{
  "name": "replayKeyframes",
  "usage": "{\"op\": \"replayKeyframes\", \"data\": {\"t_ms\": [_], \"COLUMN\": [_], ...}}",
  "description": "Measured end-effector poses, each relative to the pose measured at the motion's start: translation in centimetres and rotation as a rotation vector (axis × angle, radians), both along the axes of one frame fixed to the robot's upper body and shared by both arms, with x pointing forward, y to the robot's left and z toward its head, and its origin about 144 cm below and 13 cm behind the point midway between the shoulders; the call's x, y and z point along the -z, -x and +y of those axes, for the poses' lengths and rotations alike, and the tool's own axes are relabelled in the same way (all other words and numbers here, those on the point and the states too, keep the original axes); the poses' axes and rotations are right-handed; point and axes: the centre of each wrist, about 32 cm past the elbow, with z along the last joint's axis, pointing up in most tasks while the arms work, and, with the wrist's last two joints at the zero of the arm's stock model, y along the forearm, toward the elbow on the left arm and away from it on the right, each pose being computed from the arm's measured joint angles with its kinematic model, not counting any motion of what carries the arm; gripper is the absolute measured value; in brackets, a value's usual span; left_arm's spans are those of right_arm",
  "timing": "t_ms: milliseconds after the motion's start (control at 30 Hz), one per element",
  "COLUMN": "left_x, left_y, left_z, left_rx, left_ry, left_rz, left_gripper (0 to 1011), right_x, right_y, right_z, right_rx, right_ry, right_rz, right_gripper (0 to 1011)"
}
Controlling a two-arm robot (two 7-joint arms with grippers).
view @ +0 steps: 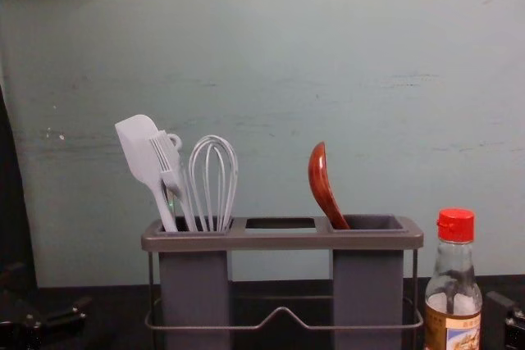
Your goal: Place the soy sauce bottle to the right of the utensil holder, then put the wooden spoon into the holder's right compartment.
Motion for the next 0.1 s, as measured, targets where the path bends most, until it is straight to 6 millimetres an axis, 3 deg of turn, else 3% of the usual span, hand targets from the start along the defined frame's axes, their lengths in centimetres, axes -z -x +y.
{"op": "replayKeyframes", "data": {"t_ms": [100], "left_x": [0.00], "left_y": [0.00], "left_z": [0.00], "left_rx": [0.000], "left_ry": [0.000], "left_rz": [0.000], "left_gripper": [1011], "right_x": [0.00], "right_y": [0.00], "right_z": [0.00], "right_rx": [0.000], "right_ry": [0.000], "right_rz": [0.000], "right_gripper": [1002]}}
